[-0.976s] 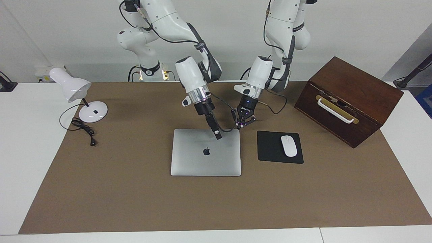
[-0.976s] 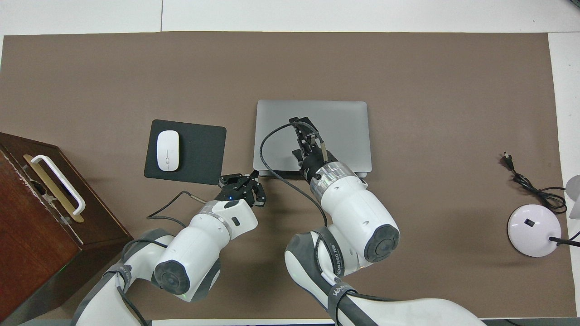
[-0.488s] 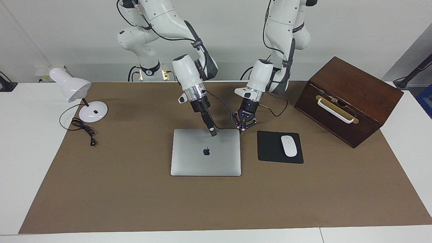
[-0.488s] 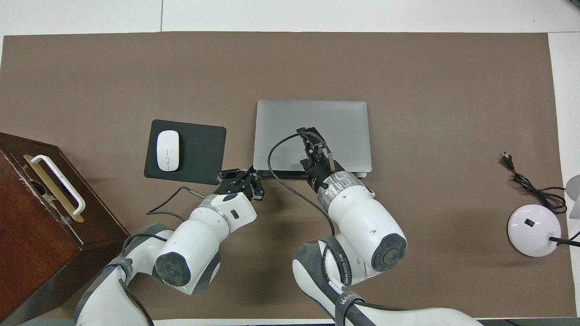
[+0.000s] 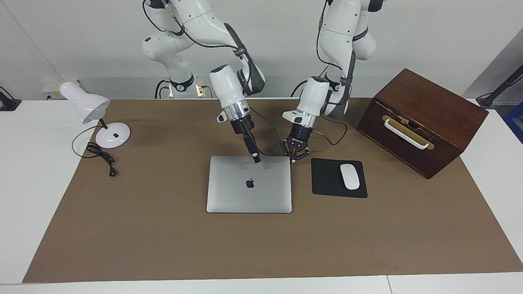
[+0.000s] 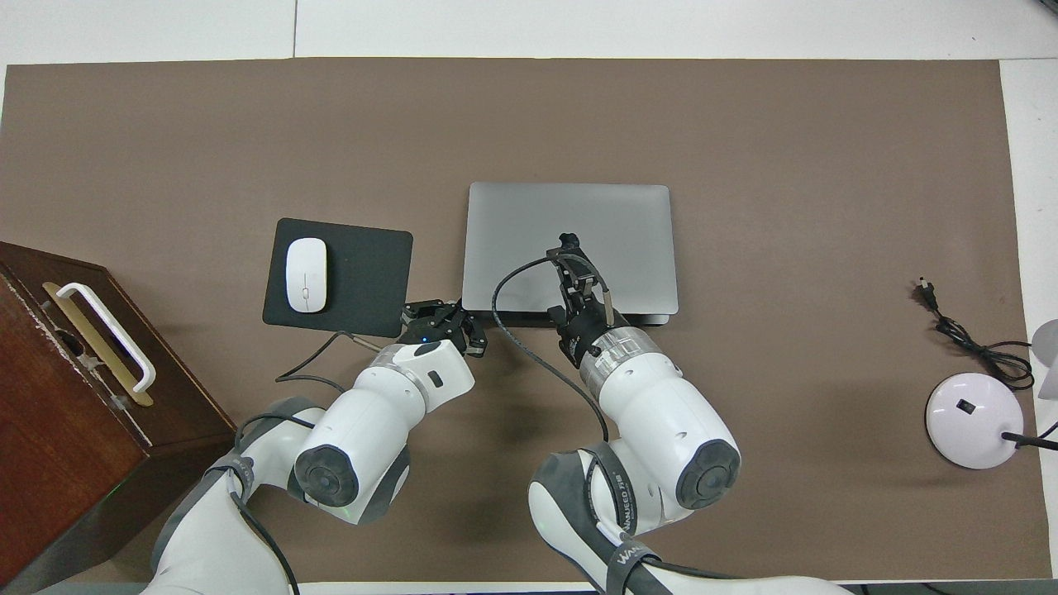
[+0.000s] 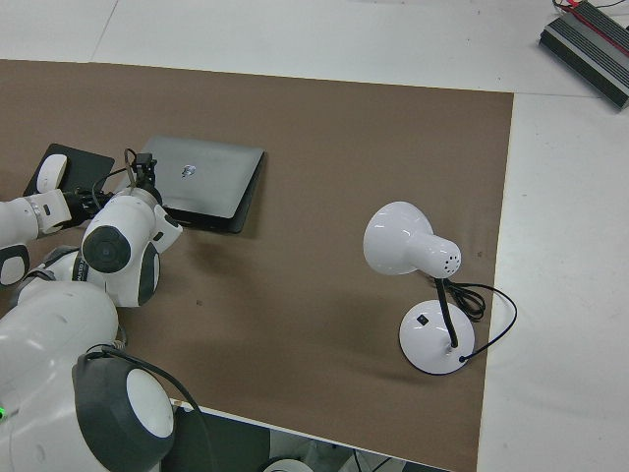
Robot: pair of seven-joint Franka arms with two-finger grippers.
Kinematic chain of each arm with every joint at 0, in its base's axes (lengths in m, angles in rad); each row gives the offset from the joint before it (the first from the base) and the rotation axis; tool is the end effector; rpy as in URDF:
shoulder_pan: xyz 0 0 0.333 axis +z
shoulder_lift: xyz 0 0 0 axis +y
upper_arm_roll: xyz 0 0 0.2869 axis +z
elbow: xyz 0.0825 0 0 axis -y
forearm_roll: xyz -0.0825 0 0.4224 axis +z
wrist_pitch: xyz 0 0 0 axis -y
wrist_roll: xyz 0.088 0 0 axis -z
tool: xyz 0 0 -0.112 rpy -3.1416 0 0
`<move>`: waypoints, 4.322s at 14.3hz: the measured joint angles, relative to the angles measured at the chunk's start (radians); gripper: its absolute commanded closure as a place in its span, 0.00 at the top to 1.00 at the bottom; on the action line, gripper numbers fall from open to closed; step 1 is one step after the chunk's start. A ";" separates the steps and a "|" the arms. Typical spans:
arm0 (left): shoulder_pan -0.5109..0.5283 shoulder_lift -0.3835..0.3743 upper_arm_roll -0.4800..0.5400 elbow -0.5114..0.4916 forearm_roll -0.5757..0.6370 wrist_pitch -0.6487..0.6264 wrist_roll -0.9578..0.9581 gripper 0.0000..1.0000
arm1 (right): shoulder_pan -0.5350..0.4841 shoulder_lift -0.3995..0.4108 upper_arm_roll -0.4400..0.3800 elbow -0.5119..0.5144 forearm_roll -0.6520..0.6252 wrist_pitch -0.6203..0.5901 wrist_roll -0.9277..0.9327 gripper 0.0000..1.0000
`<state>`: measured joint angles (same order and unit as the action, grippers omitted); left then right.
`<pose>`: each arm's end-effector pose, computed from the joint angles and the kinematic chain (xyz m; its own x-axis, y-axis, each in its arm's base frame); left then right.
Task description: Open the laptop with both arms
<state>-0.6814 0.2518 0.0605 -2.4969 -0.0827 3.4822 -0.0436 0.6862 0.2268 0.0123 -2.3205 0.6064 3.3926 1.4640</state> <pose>0.4369 -0.2992 0.2076 0.6623 -0.3388 0.6683 -0.4912 -0.8699 0.0458 0.4820 0.3206 0.2703 0.2454 -0.9365 -0.2503 -0.7327 -0.0102 -0.6805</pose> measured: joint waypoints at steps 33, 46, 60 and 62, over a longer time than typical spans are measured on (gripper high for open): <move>0.007 0.042 -0.011 0.038 0.000 0.002 -0.019 0.00 | 0.028 -0.025 0.004 -0.097 0.044 0.045 -0.004 1.00; 0.007 0.049 -0.012 0.047 0.000 0.003 -0.028 0.00 | 0.028 -0.003 0.000 -0.093 0.044 0.066 -0.033 1.00; 0.007 0.049 -0.012 0.047 0.000 0.004 -0.028 0.00 | 0.014 0.036 -0.014 0.000 0.044 0.051 -0.077 1.00; 0.007 0.050 -0.012 0.047 0.000 0.004 -0.028 0.00 | 0.005 0.036 -0.017 0.021 0.044 0.016 -0.089 1.00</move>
<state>-0.6743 0.3014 0.0485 -2.4501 -0.0827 3.4865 -0.0716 0.6909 0.2629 -0.0045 -2.3000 0.6502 3.4087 1.3749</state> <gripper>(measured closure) 0.991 0.000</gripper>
